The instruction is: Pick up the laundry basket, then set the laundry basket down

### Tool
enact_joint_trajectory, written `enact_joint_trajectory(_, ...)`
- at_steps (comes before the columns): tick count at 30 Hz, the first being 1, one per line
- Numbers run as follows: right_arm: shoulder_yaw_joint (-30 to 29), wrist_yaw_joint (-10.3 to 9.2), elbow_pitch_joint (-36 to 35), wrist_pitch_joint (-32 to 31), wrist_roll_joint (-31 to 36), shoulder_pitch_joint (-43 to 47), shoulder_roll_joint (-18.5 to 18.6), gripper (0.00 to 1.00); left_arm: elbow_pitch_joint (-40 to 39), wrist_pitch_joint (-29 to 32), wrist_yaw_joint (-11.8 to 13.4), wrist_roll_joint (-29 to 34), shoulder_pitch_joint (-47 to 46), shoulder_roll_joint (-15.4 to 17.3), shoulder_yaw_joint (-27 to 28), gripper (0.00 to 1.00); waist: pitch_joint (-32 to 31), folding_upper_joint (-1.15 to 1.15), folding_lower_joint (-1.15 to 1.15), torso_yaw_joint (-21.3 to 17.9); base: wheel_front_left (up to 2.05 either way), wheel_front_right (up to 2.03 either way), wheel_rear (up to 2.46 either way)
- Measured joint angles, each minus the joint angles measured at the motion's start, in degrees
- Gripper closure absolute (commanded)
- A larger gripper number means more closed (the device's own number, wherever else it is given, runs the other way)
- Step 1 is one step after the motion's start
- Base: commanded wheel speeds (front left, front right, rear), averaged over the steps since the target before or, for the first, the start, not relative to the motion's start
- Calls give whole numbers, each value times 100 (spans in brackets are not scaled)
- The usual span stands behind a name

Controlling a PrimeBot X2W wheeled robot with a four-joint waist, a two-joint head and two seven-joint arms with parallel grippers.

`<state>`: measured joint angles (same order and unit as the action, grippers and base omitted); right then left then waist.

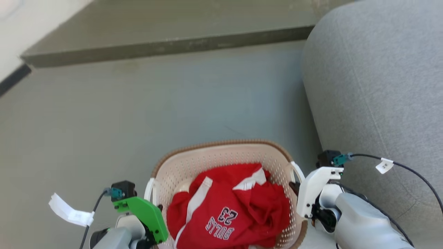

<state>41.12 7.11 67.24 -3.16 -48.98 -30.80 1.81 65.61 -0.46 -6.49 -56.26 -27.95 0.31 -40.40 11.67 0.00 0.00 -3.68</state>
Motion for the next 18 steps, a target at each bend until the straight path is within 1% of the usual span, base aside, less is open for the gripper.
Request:
enact_joint_trajectory(6, 34, 0, 1, -152, -59, 73, 15, 100, -82, 100, 5, -67, 96, 20, -79, 100, -384, 0, 0, -27, 0, 0, 0)
enact_joint_trajectory(8, 47, 0, 1, -174, -62, 73, 19, 100, -115, 133, 53, -114, 97, 26, -110, 100, -466, 0, 0, -39, 0, 0, 0)
enact_joint_trajectory(18, 124, -5, 18, -304, -153, 73, 32, 100, -146, 227, 163, -266, 104, 43, -286, 100, -624, 0, 0, -100, 0, 0, 0)
